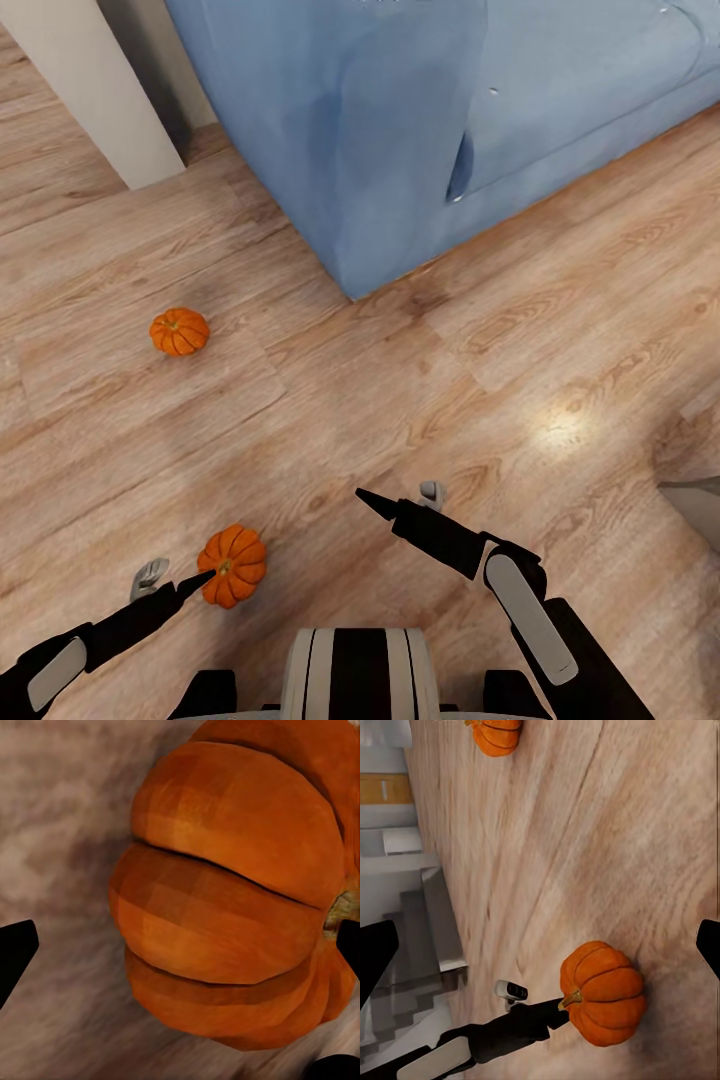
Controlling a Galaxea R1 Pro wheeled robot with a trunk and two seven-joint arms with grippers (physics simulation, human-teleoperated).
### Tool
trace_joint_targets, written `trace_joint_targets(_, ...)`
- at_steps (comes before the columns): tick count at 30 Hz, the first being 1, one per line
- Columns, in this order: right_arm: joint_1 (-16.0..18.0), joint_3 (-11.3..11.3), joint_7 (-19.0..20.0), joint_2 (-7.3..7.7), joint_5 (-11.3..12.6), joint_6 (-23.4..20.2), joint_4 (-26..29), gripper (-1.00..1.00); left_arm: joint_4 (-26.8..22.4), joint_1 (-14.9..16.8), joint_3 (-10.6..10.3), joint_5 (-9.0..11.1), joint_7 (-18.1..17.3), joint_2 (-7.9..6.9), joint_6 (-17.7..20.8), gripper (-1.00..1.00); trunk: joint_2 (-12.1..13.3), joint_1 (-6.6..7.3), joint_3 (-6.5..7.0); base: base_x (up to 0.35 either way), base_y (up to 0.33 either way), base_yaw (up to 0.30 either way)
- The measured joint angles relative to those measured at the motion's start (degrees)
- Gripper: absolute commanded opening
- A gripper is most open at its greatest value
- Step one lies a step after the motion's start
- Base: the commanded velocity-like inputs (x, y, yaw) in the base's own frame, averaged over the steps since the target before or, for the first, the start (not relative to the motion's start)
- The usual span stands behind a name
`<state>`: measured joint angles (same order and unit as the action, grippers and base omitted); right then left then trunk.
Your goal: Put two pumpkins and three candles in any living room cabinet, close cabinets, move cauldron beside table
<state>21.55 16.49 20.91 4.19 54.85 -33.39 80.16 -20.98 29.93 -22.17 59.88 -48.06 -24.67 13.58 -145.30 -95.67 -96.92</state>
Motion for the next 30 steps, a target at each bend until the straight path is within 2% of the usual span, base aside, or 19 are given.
trace_joint_targets(18,0.0,0.0,0.0,0.0,0.01,0.0,-0.09,1.0,0.0,-0.01,0.01,0.06,-0.01,-0.02,0.0,1.0,0.0,-0.01,0.0,0.018,-0.035,0.0)
trace_joint_targets(21,0.03,0.0,0.0,0.0,0.01,0.0,-0.09,1.0,-0.2,-0.01,0.58,0.84,-0.7,-0.1,0.36,1.0,0.0,0.01,0.0,0.0,-0.15,0.0)
trace_joint_targets(30,0.0,0.01,0.01,0.03,0.01,0.01,-0.1,1.0,-0.14,-0.03,-0.08,0.49,-1.4,-0.08,0.3,1.0,0.0,0.0,0.0,0.0,-0.077,0.0)
